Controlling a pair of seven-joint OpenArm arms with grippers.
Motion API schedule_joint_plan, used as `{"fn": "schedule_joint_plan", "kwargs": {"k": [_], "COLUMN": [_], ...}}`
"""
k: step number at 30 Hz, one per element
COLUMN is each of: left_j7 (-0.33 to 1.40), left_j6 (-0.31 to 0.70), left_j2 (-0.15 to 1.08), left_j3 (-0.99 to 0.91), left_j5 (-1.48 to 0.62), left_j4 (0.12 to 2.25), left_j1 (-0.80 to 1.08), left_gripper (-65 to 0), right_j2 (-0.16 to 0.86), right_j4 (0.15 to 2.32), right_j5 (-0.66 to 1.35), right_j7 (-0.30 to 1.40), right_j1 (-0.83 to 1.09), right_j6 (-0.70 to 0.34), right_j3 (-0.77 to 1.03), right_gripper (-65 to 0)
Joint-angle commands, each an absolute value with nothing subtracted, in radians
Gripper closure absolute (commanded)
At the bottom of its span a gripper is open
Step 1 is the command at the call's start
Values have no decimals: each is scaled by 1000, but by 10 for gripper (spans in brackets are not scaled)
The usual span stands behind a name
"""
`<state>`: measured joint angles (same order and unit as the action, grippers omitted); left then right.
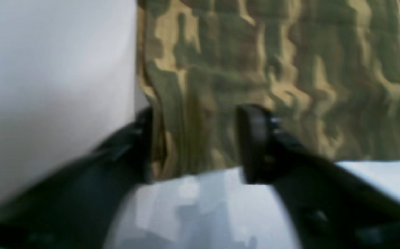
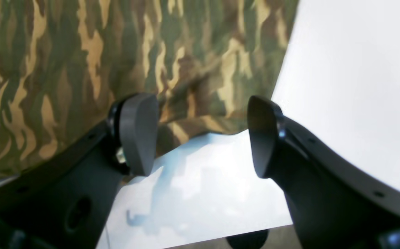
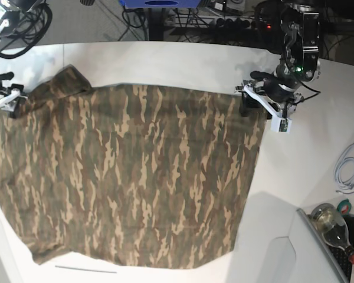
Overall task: Layout the t-shirt on the table in an organized manner, then fold the t-shirt properly
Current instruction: 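Release the shirt and regrasp its corner with the right gripper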
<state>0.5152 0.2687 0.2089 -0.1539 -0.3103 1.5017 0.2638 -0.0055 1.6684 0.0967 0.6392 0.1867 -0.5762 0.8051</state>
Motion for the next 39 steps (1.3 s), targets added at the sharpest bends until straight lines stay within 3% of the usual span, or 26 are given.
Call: {"fn": "schedule_joint_plan", "kwargs": {"k": [1, 3, 6, 8, 11, 12, 16, 18, 22, 27, 30, 32, 34, 39], "left_j7": [487, 487, 487, 487, 492, 493, 481, 435, 320, 302, 308, 308, 309, 309], "left_j6": [274, 274, 274, 274, 274, 274, 274, 274, 274, 274, 274, 274, 274, 274], "left_j2": [223, 214, 182, 156, 147, 148, 136, 110, 91, 87, 85, 85, 88, 87], "left_j3": [-170, -236, -311, -321, -248, -211, -96, -79, -77, -79, -79, -81, -82, -116], "left_j5": [-317, -317, -325, -317, -312, -298, -179, -128, -22, 8, 8, 8, 8, 16], "left_j4": [1555, 1639, 1779, 1830, 1744, 1670, 1356, 1267, 1159, 1124, 1187, 1250, 1348, 1497], "left_j1": [265, 305, 329, 317, 209, 166, 22, -1, -1, -1, 4, 27, 70, 182], "left_gripper": [-426, -453, -405, -301, -15, 0, 0, 0, 0, 0, 0, 0, 0, 0], "right_j2": [4, 7, 27, 65, 136, 160, 229, 246, 266, 306, 289, 217, 140, -7], "right_j4": [1693, 1698, 1695, 1666, 1498, 1422, 1236, 1201, 1138, 1053, 1211, 1388, 1596, 1814], "right_j5": [108, 108, 108, 108, 108, 108, 114, 110, 107, 54, 65, 127, 186, 269], "right_j7": [622, 622, 622, 622, 618, 618, 615, 605, 552, 544, 550, 552, 573, 769], "right_j1": [182, 182, 176, 154, 93, 65, 12, 8, 13, 10, 54, 107, 186, 323], "right_j6": [-573, -573, -573, -573, -573, -573, -575, -575, -573, -573, -579, -579, -579, -581], "right_j3": [808, 806, 797, 771, 714, 708, 708, 708, 708, 708, 736, 789, 828, 806], "right_gripper": [-383, -383, -383, -381, -363, -327, -86, -27, -44, -47, -50, -51, -102, -471]}}
